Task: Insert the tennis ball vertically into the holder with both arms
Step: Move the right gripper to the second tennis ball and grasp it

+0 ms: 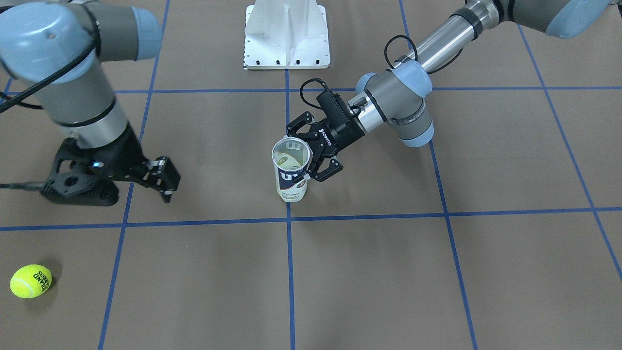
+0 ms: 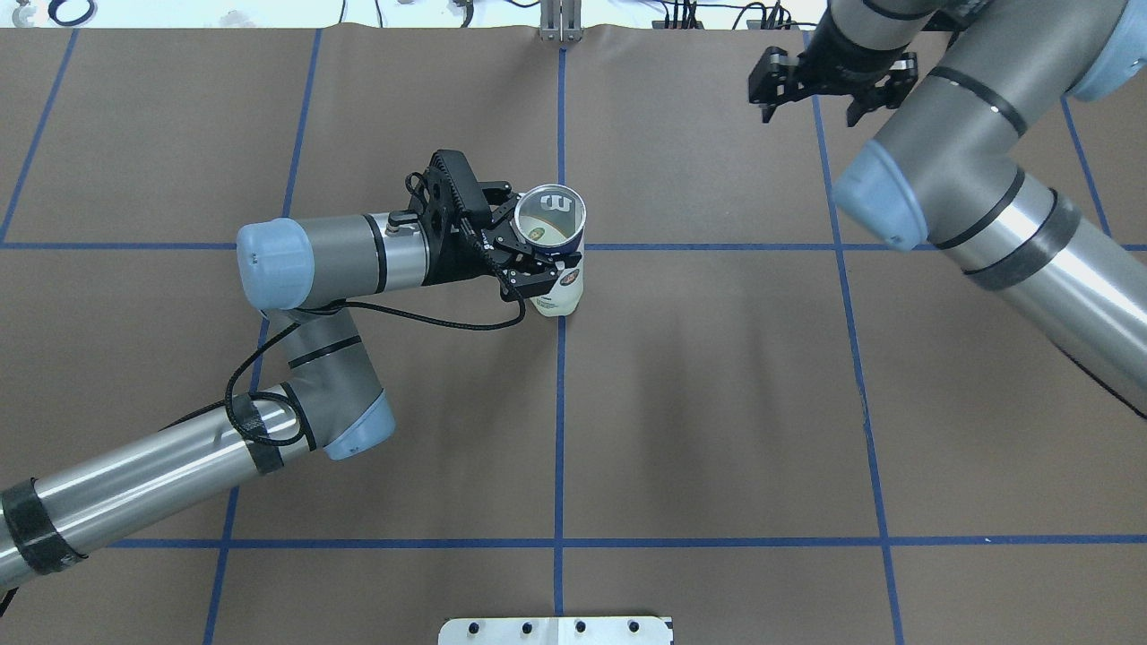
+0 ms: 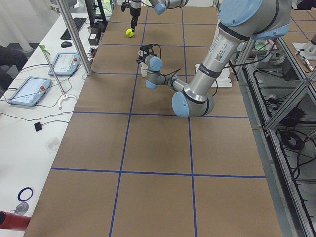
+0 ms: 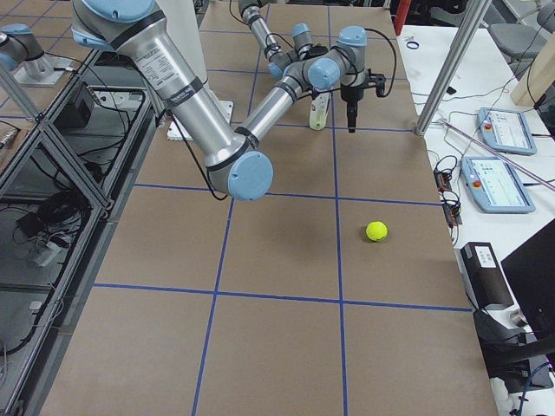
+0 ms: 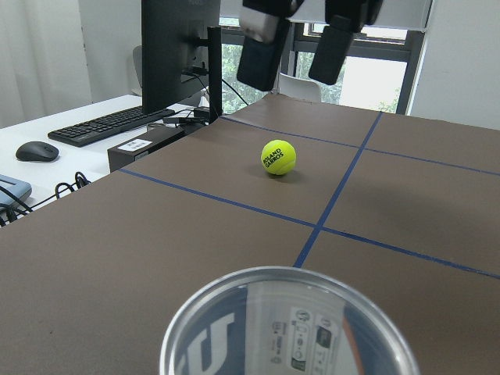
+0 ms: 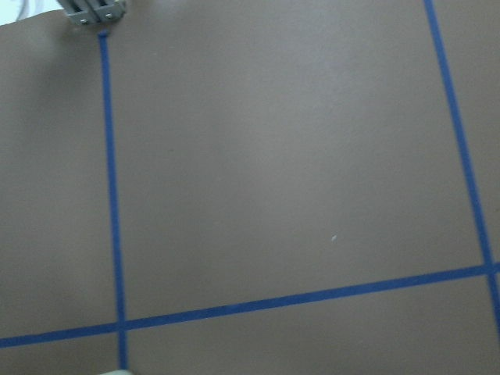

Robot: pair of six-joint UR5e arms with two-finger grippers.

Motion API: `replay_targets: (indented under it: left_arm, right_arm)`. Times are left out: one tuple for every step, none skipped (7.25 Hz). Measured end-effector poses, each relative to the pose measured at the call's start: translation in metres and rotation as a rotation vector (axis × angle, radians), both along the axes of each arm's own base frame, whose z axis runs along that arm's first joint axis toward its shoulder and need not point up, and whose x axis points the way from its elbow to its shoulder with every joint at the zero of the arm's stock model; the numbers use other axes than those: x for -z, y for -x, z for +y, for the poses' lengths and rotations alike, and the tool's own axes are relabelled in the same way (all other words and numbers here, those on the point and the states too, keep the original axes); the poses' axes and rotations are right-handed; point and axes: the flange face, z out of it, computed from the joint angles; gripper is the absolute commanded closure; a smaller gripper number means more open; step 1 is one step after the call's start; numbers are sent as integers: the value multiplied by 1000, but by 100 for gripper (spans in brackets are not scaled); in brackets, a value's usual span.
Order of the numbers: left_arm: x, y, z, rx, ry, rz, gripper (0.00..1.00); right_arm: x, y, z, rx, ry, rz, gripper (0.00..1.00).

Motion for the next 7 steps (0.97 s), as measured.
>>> replay_targets:
  left_arm:
    - [0, 0, 0, 0, 0, 0, 17]
    - [0, 0, 0, 0, 0, 0, 17]
    - [0, 0, 0, 0, 0, 0, 17]
    - [0, 0, 0, 0, 0, 0, 17]
    - [-1, 0, 0, 1, 0, 0, 17]
    - [0, 0, 0, 0, 0, 0, 17]
    - [1, 0, 0, 0, -1, 1, 17]
  right_arm:
    - [-55, -22, -33, 22, -17, 3, 1]
    - [-137, -36, -66, 32, -53, -16, 1]
    - [-212, -49, -86, 42, -86, -21, 1]
    - [-256, -63, -94, 51, -101, -12, 1]
    - [-280, -74, -98, 57, -104, -1, 1]
    - [-291, -78, -101, 60, -103, 6, 1]
    - [-293, -78, -103, 63, -103, 8, 1]
